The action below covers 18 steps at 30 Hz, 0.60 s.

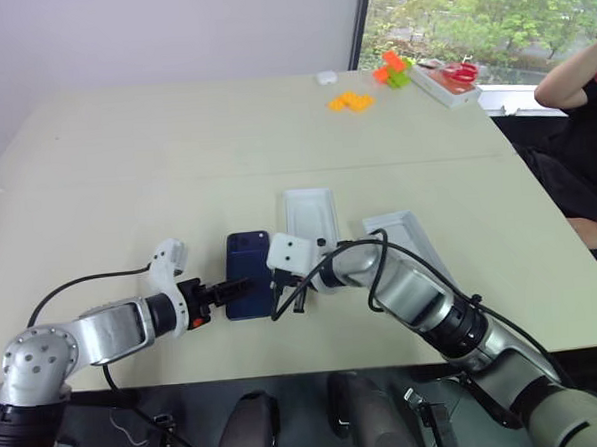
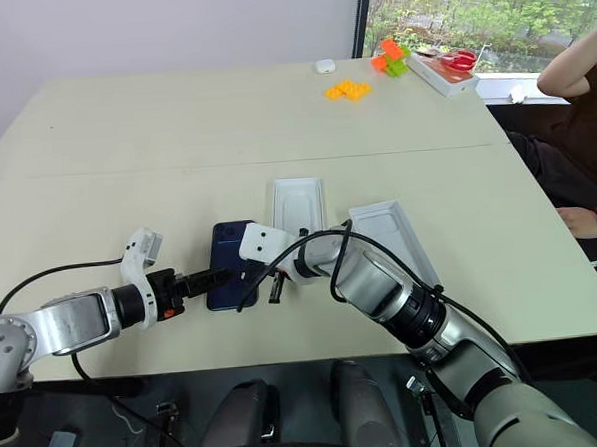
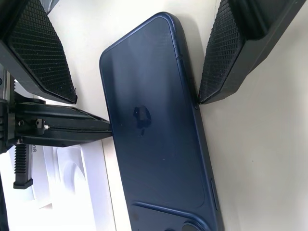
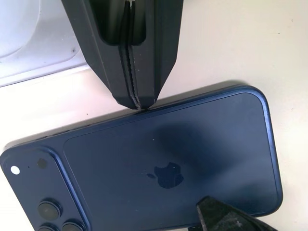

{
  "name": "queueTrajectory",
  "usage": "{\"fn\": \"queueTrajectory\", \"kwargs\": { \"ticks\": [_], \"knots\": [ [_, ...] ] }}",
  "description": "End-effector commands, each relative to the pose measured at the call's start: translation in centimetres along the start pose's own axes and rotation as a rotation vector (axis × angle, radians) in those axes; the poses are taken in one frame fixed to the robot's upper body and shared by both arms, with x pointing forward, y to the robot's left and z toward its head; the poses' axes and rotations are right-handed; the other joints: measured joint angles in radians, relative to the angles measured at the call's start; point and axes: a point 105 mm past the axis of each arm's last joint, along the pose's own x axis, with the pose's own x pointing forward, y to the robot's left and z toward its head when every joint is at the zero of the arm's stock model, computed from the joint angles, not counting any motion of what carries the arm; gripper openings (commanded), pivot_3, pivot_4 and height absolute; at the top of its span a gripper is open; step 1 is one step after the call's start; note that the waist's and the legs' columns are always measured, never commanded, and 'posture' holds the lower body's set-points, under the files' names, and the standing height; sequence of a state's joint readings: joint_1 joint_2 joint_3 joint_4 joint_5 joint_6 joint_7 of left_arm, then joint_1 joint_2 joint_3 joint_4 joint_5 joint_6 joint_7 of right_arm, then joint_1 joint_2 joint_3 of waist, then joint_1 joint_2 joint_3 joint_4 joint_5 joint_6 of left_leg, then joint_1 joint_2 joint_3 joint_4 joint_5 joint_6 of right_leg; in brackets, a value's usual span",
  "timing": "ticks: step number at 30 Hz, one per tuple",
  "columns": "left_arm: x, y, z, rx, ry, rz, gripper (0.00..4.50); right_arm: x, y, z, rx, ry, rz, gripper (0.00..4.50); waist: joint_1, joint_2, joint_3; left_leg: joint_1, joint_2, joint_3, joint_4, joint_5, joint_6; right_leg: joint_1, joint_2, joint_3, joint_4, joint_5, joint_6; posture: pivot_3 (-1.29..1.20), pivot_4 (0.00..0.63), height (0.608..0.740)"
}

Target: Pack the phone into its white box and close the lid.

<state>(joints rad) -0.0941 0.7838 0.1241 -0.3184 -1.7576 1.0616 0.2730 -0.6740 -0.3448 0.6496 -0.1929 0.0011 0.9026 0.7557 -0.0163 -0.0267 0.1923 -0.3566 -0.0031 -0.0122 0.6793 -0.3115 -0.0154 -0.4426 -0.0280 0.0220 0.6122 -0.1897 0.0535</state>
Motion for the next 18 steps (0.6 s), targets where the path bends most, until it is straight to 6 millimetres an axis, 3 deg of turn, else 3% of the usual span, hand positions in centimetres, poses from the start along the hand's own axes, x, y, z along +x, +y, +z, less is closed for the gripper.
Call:
{"fn": "queueTrajectory", "kwargs": {
  "ticks": [1,18],
  "knots": [
    [0.5,-3.7,-0.3,0.036,0.015,-0.183,4.26,0.6,1.5,1.7,-0.032,-0.065,0.059,0.02,0.0,0.0,0.0,0.0,0.0,0.0,0.0,0.0,0.0,0.0,0.0,0.0,0.0,0.0,0.0,0.0,0.15,0.74],
    [-0.1,-4.3,1.5,-0.032,-0.088,-0.238,4.26,0.7,1.4,1.6,-0.02,-0.063,0.059,0.02,-0.006,0.0,0.001,-0.001,0.0,0.0,-0.002,0.0,0.0,-0.002,0.0,0.0,-0.002,0.0,0.0,0.0,0.15,0.74]
  ]
}}
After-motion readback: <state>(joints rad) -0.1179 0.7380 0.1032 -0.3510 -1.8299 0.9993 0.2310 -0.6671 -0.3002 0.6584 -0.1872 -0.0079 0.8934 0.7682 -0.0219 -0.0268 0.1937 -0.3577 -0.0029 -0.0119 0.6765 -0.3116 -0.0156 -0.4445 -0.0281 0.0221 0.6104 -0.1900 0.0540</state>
